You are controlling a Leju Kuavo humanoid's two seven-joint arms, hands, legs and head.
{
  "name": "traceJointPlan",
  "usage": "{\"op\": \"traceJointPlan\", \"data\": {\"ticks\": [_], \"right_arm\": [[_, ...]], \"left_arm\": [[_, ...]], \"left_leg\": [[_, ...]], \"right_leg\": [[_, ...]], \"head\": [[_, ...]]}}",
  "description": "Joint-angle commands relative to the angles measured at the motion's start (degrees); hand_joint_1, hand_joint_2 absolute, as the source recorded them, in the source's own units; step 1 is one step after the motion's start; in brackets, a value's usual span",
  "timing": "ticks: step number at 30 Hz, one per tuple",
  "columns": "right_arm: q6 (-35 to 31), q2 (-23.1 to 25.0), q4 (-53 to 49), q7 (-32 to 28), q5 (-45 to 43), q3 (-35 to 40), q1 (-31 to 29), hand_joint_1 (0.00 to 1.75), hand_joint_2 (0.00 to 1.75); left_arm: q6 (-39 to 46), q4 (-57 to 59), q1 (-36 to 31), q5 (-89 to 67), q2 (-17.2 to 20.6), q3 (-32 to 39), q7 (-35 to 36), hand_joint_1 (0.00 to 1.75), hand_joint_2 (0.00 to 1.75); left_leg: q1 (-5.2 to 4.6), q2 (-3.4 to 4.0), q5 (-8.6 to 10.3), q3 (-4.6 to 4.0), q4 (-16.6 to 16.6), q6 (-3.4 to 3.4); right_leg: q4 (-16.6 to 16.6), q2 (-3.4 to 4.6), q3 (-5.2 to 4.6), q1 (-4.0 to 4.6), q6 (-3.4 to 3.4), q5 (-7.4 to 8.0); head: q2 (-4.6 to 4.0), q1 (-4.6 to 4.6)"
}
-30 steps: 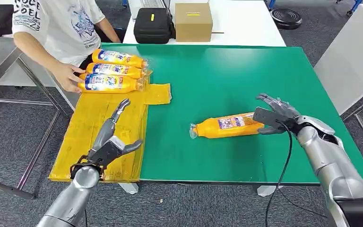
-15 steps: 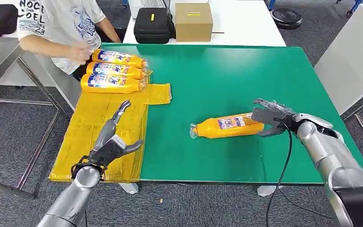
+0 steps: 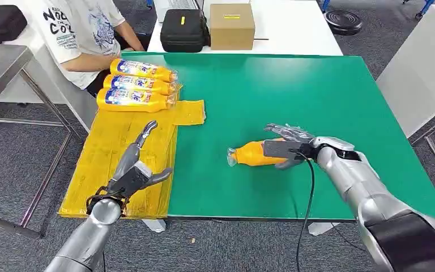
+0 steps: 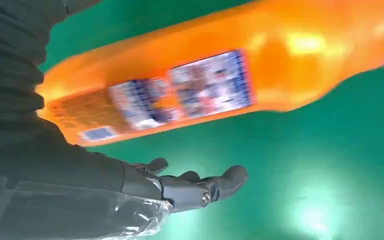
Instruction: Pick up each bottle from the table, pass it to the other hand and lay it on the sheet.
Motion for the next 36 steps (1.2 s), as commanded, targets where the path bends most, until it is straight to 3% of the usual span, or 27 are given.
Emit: {"op": "traceJointPlan", "data": {"ticks": [1, 14, 29, 36], "right_arm": [[0.62, 6.17, 5.18, 0.15, 0.57, 6.70, -5.73, 0.00, 1.75], [1.56, 5.92, 6.34, 0.69, 0.63, 8.76, -7.20, 0.00, 1.75], [1.29, 1.57, 5.50, 1.77, 0.41, 9.74, -8.34, 0.00, 1.75], [0.17, 2.78, 9.14, 3.41, 0.89, 10.73, -7.50, 0.00, 1.75]], "left_arm": [[-0.49, 5.01, -3.02, -0.10, -0.26, -0.21, 0.20, 0.00, 1.75], [-0.81, 5.54, -2.77, -0.05, 0.11, 0.01, 0.02, 0.00, 1.75], [-1.30, 4.73, -2.12, 0.48, 0.86, -0.23, -0.25, 0.00, 1.75], [-1.26, 5.25, -2.18, 0.90, 0.21, -0.46, -0.13, 0.00, 1.75]], "left_leg": [[0.11, 0.27, -0.16, 0.19, 0.08, -0.18], [0.07, 0.07, -0.09, 0.13, 0.05, -0.13], [0.00, -0.02, -0.03, 0.02, 0.03, -0.08], [0.05, 0.01, -0.07, 0.12, 0.02, -0.11]], "right_leg": [[0.05, 0.22, 0.14, 0.11, -0.16, -0.07], [0.02, 0.03, 0.12, 0.07, -0.12, -0.07], [0.02, -0.03, 0.03, 0.00, -0.07, -0.03], [-0.02, -0.01, 0.13, 0.05, -0.10, -0.05]], "head": [[0.00, 0.00], [0.00, 0.00], [0.00, 0.00], [0.00, 0.00]]}}
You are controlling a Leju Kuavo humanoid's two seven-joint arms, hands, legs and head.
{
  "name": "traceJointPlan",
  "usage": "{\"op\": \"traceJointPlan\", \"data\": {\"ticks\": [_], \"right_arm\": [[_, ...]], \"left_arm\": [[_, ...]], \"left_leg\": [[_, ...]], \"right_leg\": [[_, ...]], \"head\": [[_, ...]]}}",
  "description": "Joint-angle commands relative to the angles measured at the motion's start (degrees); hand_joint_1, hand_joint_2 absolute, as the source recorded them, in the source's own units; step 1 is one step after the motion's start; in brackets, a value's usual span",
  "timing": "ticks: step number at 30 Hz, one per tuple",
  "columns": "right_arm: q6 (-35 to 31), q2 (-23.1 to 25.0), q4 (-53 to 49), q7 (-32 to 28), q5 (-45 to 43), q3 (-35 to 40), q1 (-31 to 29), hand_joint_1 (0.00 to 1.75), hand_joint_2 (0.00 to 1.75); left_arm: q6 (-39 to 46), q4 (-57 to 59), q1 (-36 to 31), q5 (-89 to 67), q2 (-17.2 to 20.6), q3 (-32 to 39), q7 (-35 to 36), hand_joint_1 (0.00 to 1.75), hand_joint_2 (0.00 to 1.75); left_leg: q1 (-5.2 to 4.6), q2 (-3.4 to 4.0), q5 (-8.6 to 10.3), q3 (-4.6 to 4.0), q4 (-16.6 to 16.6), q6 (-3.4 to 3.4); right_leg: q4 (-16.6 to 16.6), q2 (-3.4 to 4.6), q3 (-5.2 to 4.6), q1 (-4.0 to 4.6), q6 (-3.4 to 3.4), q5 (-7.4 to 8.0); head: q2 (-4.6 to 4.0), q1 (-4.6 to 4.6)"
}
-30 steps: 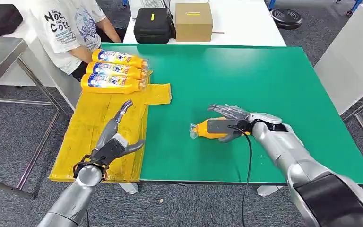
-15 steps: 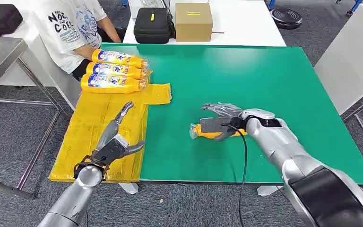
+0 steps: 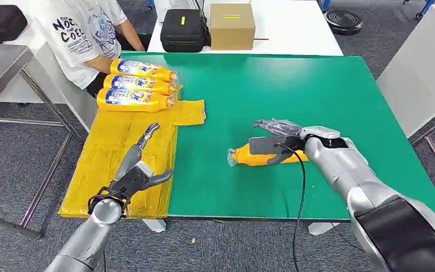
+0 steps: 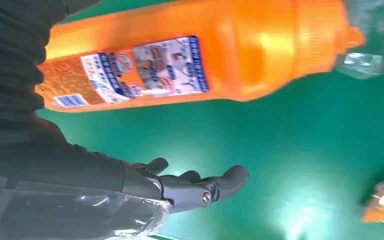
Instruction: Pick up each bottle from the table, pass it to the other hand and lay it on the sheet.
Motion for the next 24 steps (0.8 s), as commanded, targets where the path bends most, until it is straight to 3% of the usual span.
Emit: {"op": "traceJointPlan", "data": {"ticks": [1, 24], "right_arm": [[-0.62, 0.69, 6.50, 1.36, 0.35, 3.47, -2.56, 0.00, 1.75], [-2.27, 2.27, 9.08, 2.50, -1.05, 1.90, 0.21, 0.00, 1.75]], "left_arm": [[-0.35, 3.56, -1.83, 0.28, 0.18, -0.45, 0.09, 0.00, 1.75], [-0.65, 3.51, -1.15, -0.22, 0.04, -0.43, 0.59, 0.00, 1.75]], "left_leg": [[0.11, 0.07, -0.12, 0.19, 0.04, -0.16], [0.11, 0.04, -0.12, 0.23, 0.01, -0.15]], "right_leg": [[0.00, 0.02, 0.21, 0.12, -0.14, -0.09], [-0.04, -0.01, 0.24, 0.12, -0.14, -0.10]], "head": [[0.00, 0.00], [0.00, 0.00]]}}
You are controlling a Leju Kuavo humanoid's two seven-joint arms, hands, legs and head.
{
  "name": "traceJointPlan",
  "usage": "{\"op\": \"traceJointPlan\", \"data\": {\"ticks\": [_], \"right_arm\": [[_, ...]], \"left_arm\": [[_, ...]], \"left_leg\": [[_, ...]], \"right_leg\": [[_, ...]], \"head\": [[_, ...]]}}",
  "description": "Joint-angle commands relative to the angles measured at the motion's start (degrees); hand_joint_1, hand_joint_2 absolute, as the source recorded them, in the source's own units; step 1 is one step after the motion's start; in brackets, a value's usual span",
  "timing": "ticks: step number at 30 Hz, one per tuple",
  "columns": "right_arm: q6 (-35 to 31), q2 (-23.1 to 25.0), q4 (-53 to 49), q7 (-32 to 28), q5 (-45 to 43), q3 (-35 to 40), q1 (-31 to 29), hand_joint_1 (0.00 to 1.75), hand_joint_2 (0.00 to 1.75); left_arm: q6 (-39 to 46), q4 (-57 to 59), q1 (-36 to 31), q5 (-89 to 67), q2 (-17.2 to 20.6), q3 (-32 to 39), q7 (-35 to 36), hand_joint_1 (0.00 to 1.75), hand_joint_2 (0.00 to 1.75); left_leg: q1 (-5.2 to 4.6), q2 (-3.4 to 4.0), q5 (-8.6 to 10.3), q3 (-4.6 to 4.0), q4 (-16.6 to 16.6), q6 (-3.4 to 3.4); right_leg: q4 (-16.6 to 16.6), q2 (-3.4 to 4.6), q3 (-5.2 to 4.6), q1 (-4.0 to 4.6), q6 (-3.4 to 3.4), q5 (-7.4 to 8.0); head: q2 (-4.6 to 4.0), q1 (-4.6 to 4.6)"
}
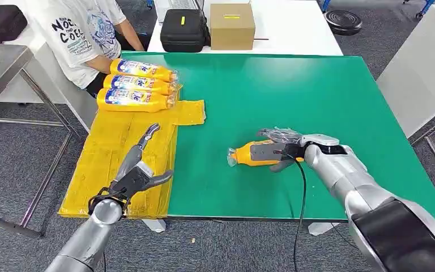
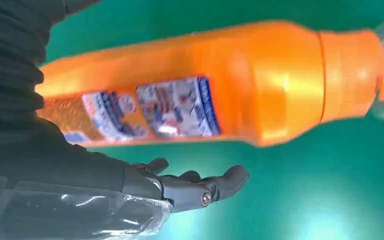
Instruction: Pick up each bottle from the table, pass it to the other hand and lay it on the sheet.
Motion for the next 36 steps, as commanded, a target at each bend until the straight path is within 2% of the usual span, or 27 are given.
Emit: {"op": "traceJointPlan", "data": {"ticks": [1, 24, 29, 36], "right_arm": [[-1.16, 1.25, 4.73, 0.97, 0.04, 0.39, -0.82, 0.00, 1.75], [-2.06, 0.18, 5.59, 3.16, 0.25, -0.63, 0.27, 0.00, 1.75], [-3.60, -1.43, 5.17, 3.12, -0.30, -2.08, 0.67, 0.00, 1.75], [-4.40, -1.77, 4.25, 2.83, -0.11, -3.45, -2.62, 0.00, 1.75]], "left_arm": [[-0.52, 3.01, -1.01, -0.19, 0.13, -0.41, 0.39, 0.00, 1.75], [-0.81, 3.59, -1.15, -0.44, 0.05, -0.12, 0.75, 0.00, 1.75], [-0.99, 4.07, -1.50, -0.47, 0.13, -0.13, 0.74, 0.00, 1.75], [0.05, 0.78, 1.35, -0.74, 0.58, 1.02, 1.17, 0.00, 1.75]], "left_leg": [[0.05, 0.03, -0.07, 0.15, -0.01, -0.10], [0.09, 0.01, -0.09, 0.15, 0.02, -0.13], [0.07, -0.03, -0.08, 0.17, 0.01, -0.12], [0.04, 0.15, -0.12, 0.11, 0.05, -0.12]], "right_leg": [[-0.03, -0.01, 0.16, 0.06, -0.09, -0.06], [-0.02, -0.04, 0.18, 0.09, -0.12, -0.08], [-0.02, -0.08, 0.19, 0.08, -0.12, -0.09], [0.04, 0.10, 0.10, 0.04, -0.11, -0.08]], "head": [[0.00, 0.00], [0.00, 0.00], [0.00, 0.00], [0.00, 0.00]]}}
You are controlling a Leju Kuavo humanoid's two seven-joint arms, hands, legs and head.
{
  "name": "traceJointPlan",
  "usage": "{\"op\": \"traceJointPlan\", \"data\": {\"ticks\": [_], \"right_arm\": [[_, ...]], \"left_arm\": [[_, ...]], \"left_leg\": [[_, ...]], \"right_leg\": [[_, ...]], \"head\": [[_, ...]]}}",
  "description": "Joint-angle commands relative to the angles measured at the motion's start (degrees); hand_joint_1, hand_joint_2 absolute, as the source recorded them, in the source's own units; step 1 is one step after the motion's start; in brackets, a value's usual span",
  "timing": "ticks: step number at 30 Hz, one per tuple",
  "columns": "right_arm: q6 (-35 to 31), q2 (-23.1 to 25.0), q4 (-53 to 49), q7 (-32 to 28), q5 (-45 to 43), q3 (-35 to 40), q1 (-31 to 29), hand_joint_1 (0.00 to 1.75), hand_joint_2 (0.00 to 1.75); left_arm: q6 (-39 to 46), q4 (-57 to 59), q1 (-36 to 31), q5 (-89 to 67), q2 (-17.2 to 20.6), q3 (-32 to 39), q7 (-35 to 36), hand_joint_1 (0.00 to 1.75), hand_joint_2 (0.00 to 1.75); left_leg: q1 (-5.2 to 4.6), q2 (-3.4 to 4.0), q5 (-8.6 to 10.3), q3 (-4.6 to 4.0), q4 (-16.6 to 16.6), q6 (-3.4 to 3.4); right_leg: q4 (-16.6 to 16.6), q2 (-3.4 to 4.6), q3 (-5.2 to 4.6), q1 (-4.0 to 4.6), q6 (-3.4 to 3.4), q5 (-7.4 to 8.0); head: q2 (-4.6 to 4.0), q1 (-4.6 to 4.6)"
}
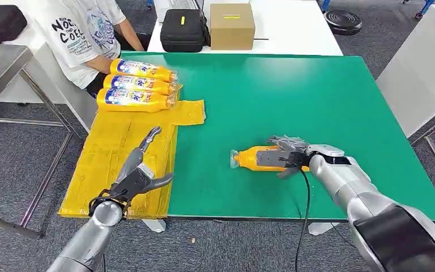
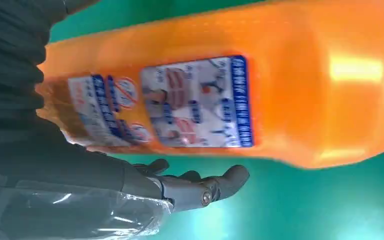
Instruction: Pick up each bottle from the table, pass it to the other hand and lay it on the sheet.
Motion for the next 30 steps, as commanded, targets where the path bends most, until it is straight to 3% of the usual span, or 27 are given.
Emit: {"op": "traceJointPlan", "data": {"ticks": [1, 21, 30], "right_arm": [[-0.04, -0.56, 1.15, -0.43, -0.01, -2.05, -5.11, 0.00, 1.75], [3.62, -5.17, 2.15, -1.79, 0.55, -3.19, -2.33, 0.00, 1.75], [3.84, -4.73, 2.24, -1.25, 0.00, -3.96, 0.79, 0.00, 1.75]], "left_arm": [[0.64, 0.36, 1.11, -0.34, 0.63, 1.14, 0.62, 0.00, 1.75], [-0.30, 3.13, -0.35, -0.53, 0.40, 1.20, -0.48, 0.00, 1.75], [-0.60, 2.38, -0.19, -0.51, 0.58, 0.93, -0.48, 0.00, 1.75]], "left_leg": [[0.02, 0.14, -0.10, 0.07, 0.06, -0.11], [0.12, -0.15, -0.10, 0.21, 0.02, -0.16], [0.12, -0.02, -0.10, 0.22, 0.00, -0.15]], "right_leg": [[0.06, 0.10, 0.04, 0.03, -0.10, -0.07], [-0.05, -0.19, 0.27, 0.14, -0.14, -0.12], [-0.06, -0.06, 0.24, 0.13, -0.14, -0.08]], "head": [[0.00, 0.00], [0.00, 0.00], [0.00, 0.00]]}}
